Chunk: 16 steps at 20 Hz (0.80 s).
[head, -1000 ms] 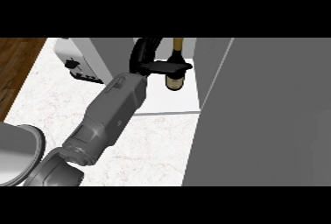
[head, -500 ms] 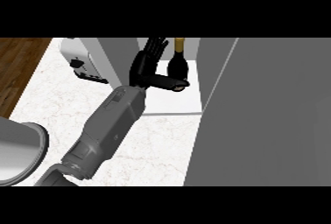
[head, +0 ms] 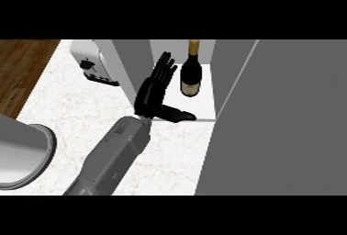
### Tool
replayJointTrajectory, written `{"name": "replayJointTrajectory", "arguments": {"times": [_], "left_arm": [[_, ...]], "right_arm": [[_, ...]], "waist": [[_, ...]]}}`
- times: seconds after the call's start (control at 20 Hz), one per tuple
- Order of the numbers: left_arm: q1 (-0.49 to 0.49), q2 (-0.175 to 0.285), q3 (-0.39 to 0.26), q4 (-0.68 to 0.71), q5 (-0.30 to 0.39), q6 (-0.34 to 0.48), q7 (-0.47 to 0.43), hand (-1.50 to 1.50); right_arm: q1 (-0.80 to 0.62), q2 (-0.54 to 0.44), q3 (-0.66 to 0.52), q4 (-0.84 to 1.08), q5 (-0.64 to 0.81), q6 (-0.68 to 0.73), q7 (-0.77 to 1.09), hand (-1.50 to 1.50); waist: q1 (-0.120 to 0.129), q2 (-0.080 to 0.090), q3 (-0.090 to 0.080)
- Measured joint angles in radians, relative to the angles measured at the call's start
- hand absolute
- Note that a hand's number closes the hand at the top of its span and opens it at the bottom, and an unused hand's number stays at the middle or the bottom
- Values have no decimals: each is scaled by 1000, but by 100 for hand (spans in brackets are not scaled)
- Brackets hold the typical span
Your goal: Pick up the wine, place it into the cabinet and close the cabinet
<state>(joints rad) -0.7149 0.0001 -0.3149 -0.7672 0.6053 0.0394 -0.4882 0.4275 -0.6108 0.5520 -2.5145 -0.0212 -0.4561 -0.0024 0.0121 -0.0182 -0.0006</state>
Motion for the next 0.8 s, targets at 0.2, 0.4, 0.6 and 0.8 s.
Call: {"name": "replayJointTrajectory", "arguments": {"times": [0.2,0.4,0.6,0.8], "left_arm": [[133,10,-47,-160,-13,35,35,-150],[269,34,-85,-306,-18,44,54,-150],[393,78,-104,-444,-9,36,78,-150],[507,126,-101,-562,10,9,83,-150]], "right_arm": [[-2,2,-8,0,0,-5,-2,-150],[-5,-13,-33,-3,-1,1,3,-150],[-7,-31,-32,-6,1,3,14,-150],[7,-57,-19,-4,2,33,1,-150]], "waist": [[4,1,0],[1,4,0],[-4,6,0],[-10,8,0]]}}
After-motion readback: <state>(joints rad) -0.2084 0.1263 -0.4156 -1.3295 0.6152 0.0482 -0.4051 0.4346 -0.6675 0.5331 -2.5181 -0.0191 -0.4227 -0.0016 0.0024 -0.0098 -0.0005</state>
